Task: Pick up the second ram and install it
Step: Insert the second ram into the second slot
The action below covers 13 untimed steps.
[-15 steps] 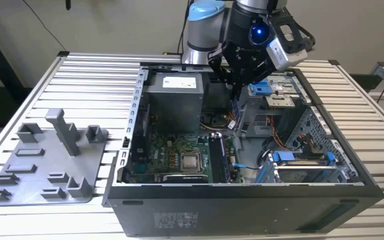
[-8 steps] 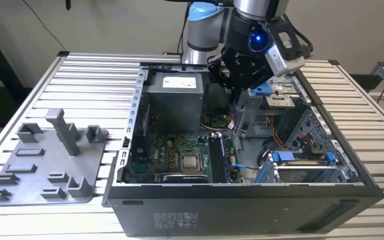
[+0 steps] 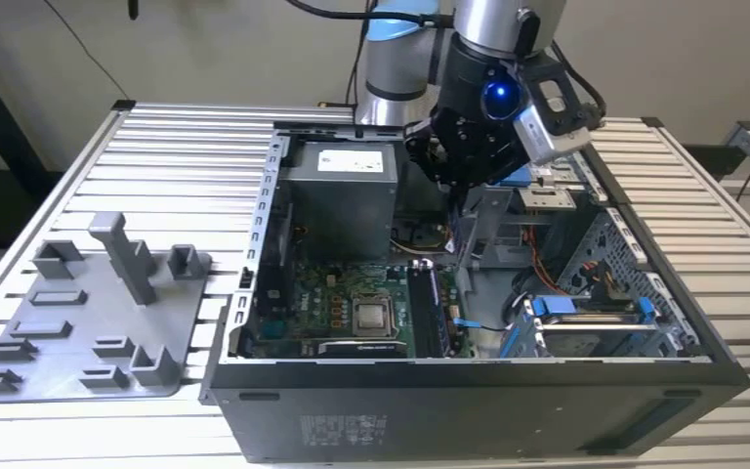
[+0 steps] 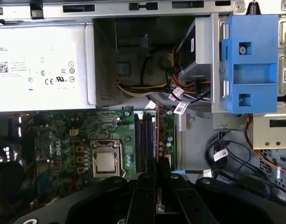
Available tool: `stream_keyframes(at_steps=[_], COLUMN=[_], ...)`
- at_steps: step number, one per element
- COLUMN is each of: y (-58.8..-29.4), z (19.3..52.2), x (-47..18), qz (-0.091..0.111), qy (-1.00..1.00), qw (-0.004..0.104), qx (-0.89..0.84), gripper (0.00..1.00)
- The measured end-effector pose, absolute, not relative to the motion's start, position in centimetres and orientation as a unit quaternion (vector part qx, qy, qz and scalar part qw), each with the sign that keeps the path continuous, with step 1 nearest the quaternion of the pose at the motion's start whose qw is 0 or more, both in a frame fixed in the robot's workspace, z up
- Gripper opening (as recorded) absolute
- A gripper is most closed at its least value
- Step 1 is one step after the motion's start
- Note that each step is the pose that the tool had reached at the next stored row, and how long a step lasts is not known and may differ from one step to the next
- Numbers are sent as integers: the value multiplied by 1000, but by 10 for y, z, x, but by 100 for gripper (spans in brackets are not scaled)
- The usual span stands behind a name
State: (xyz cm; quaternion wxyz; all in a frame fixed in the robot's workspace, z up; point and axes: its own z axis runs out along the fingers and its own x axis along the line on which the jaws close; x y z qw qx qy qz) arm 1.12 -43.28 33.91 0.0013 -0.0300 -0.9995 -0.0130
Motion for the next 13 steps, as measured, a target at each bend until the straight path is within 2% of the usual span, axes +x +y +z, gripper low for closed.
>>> stream_keyframes(at_steps=[8,13], y=[-433,-434], z=[329,324], x=[10,10], qz=[-15,-15], qy=[-999,-999], qw=[-18,-18], qx=[-30,-30], gripper=[14,14])
